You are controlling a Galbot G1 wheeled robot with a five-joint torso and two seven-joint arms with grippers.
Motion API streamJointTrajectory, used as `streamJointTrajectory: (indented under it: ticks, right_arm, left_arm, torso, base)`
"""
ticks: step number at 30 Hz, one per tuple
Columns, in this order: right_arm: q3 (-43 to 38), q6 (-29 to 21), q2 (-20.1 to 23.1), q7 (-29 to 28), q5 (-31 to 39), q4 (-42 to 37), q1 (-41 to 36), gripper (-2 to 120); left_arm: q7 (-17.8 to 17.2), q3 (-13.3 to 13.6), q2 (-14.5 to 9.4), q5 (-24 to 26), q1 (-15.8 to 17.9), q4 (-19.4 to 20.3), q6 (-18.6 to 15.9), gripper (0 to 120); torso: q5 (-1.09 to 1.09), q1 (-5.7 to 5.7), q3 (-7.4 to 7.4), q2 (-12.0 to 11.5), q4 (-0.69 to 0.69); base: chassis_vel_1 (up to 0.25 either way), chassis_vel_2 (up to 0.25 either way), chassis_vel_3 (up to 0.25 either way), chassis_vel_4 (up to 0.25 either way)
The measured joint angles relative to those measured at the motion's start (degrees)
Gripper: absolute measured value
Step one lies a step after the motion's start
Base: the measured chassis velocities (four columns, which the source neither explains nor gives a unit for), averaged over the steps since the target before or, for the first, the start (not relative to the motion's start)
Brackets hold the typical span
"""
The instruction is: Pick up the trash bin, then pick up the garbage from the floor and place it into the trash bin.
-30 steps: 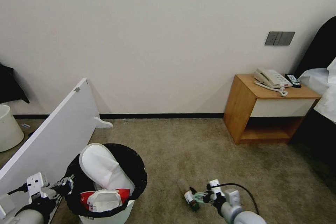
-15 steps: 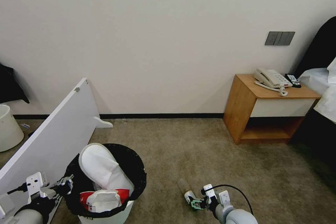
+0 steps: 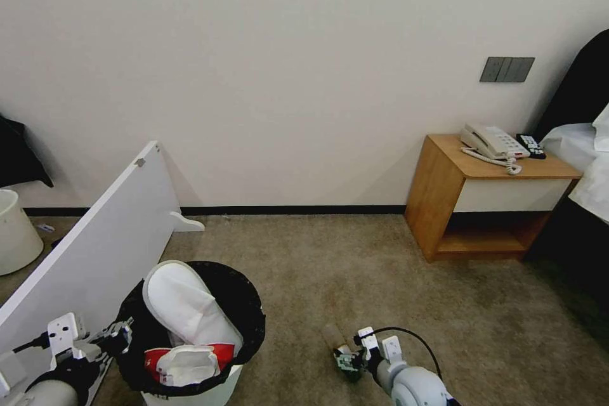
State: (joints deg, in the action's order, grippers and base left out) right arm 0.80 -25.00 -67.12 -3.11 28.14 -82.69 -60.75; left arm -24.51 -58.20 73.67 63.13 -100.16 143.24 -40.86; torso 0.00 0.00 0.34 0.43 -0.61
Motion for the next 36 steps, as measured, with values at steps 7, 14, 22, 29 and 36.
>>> streamJointTrajectory:
  ticks: [7, 14, 22, 29, 36]
  right_arm:
    - [1.06, 0.04, -2.7, 0.17, -0.27, 3.74, 2.59, 100]
    - [1.01, 0.24, -3.59, 0.47, -1.23, 6.05, 3.25, 100]
    - [0.82, 0.23, -3.87, 0.59, -1.67, 7.3, 3.66, 100]
    - [0.79, 0.32, -5.09, 1.07, -2.26, 10.21, 4.93, 100]
    - [0.87, 0.36, -5.69, 1.53, -2.77, 12.12, 5.63, 100]
  left_arm:
    - [-0.01, 0.01, 0.03, 0.03, 0.02, 0.0, -0.02, 6]
    - [-0.01, -0.01, -0.09, 0.13, 0.01, 0.0, -0.02, 6]
    - [-0.01, 0.0, -0.12, 0.19, -0.02, 0.0, -0.02, 6]
    - [0.0, -0.19, -0.22, 0.31, -0.16, 0.0, -0.02, 6]
    - [-0.01, -0.16, -0.19, 0.33, -0.11, 0.0, -0.02, 6]
  torso:
    - [0.0, 0.0, 0.0, 0.0, 0.0]
    - [0.0, 0.0, 0.0, 0.0, 0.0]
    - [0.0, 0.0, 0.0, 0.0, 0.0]
    - [0.0, 0.0, 0.0, 0.0, 0.0]
    - [0.0, 0.0, 0.0, 0.0, 0.0]
  base:
    - [0.0, 0.0, 0.0, 0.0]
    - [0.0, 0.0, 0.0, 0.0]
    - [0.0, 0.0, 0.0, 0.0]
    - [0.0, 0.0, 0.0, 0.0]
    - [0.0, 0.0, 0.0, 0.0]
